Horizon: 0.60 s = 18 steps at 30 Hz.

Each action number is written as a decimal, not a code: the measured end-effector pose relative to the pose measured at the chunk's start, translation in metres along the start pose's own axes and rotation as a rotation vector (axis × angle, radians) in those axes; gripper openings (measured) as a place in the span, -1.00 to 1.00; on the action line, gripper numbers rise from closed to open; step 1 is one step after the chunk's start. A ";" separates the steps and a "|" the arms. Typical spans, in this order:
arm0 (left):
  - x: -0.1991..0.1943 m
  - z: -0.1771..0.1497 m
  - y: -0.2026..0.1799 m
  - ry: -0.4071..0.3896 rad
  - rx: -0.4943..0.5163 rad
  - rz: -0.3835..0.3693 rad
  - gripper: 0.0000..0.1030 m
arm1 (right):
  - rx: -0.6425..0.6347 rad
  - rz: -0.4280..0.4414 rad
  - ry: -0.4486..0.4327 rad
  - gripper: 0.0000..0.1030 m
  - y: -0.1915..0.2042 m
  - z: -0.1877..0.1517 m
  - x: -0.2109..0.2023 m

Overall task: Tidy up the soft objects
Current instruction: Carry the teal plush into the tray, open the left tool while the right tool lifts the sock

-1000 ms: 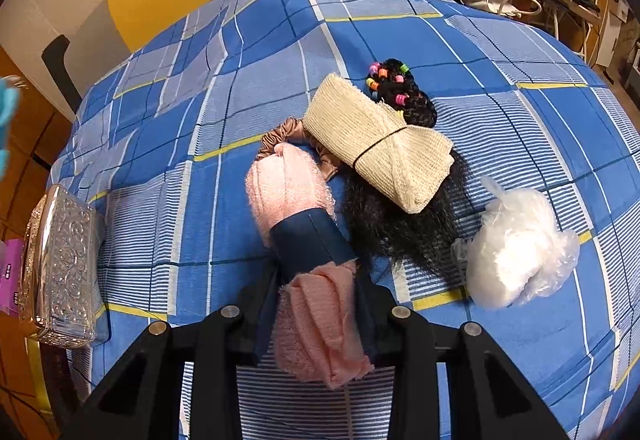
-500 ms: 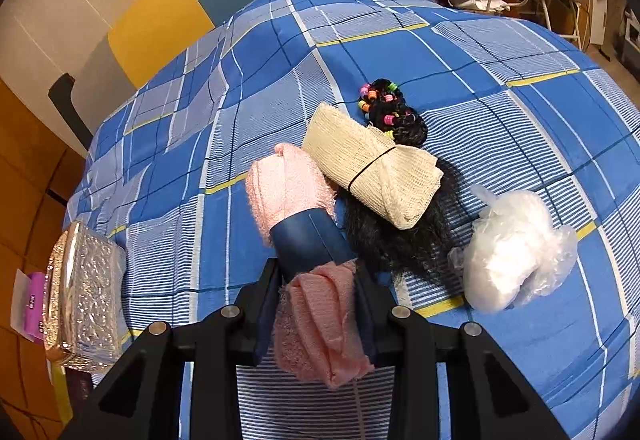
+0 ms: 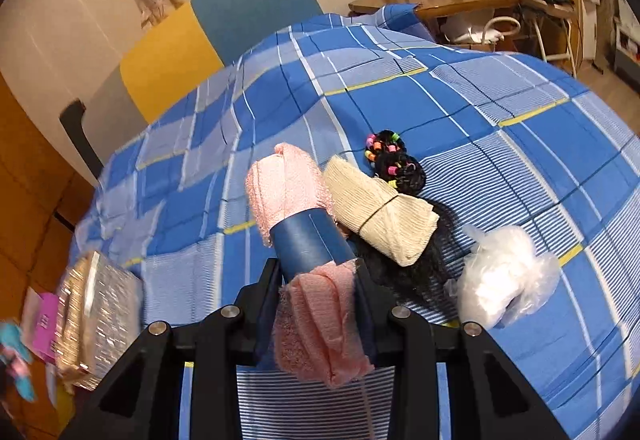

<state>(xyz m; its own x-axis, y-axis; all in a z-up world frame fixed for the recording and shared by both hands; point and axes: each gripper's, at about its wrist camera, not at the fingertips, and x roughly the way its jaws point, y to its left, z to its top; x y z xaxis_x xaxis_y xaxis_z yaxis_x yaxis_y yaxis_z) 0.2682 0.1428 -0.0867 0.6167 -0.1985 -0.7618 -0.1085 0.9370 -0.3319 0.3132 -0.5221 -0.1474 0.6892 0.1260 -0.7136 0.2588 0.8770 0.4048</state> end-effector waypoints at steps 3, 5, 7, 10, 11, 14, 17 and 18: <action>0.008 -0.015 0.020 0.036 -0.015 0.011 -0.41 | 0.008 0.006 -0.011 -0.33 0.007 0.001 -0.009; 0.013 -0.026 0.030 0.067 -0.013 0.019 -0.41 | 0.003 0.018 -0.023 -0.34 0.014 0.003 -0.017; 0.018 -0.037 0.038 0.100 -0.013 0.021 -0.41 | -0.006 0.034 -0.049 -0.33 0.026 0.006 -0.031; 0.025 -0.048 0.046 0.141 0.005 0.040 -0.41 | -0.013 0.077 -0.087 -0.34 0.048 0.012 -0.053; 0.026 -0.048 0.047 0.150 0.009 0.043 -0.41 | -0.018 0.087 -0.098 -0.34 0.056 0.013 -0.059; 0.031 -0.052 0.058 0.178 0.015 0.055 -0.41 | -0.061 0.125 -0.132 -0.33 0.089 0.014 -0.081; 0.033 -0.054 0.067 0.193 0.021 0.075 -0.40 | -0.120 0.164 -0.152 -0.33 0.126 0.009 -0.098; 0.033 -0.055 0.072 0.199 0.024 0.085 -0.40 | -0.146 0.188 -0.156 -0.33 0.141 0.005 -0.104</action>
<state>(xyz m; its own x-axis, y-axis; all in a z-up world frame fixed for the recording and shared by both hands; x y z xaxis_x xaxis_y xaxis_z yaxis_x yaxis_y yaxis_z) 0.2382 0.1875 -0.1664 0.4395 -0.1695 -0.8821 -0.1329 0.9590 -0.2505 0.2813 -0.4136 -0.0131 0.8146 0.2299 -0.5326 0.0244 0.9038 0.4274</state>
